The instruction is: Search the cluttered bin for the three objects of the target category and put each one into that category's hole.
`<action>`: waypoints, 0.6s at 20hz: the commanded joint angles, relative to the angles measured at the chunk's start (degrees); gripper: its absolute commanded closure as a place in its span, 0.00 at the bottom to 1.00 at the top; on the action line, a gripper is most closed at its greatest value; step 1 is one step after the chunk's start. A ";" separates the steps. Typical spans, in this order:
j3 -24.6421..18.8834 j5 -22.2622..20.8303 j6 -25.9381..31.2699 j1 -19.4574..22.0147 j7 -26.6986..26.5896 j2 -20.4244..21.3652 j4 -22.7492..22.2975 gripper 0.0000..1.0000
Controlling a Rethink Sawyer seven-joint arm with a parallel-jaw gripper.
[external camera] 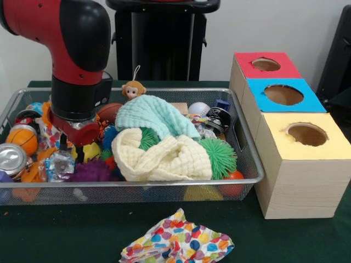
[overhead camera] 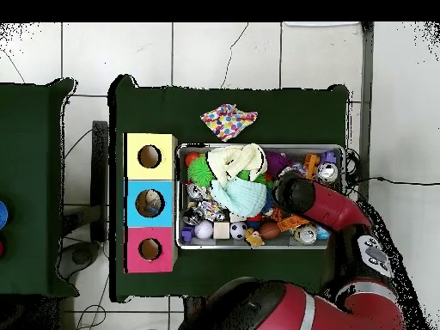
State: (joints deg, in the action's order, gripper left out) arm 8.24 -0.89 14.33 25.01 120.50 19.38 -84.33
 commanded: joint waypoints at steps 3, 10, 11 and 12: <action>-5.20 1.48 -4.38 4.70 7.36 -3.89 -0.50 0.00; -6.10 0.87 -3.55 6.67 6.30 -3.27 -0.83 0.00; -5.87 0.86 -3.55 6.19 6.61 -2.84 -1.07 0.00; -5.89 0.77 -3.56 6.29 6.67 -2.67 -1.37 0.00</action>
State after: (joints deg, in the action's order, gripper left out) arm 6.66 -0.88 13.75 29.33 120.49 18.87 -84.37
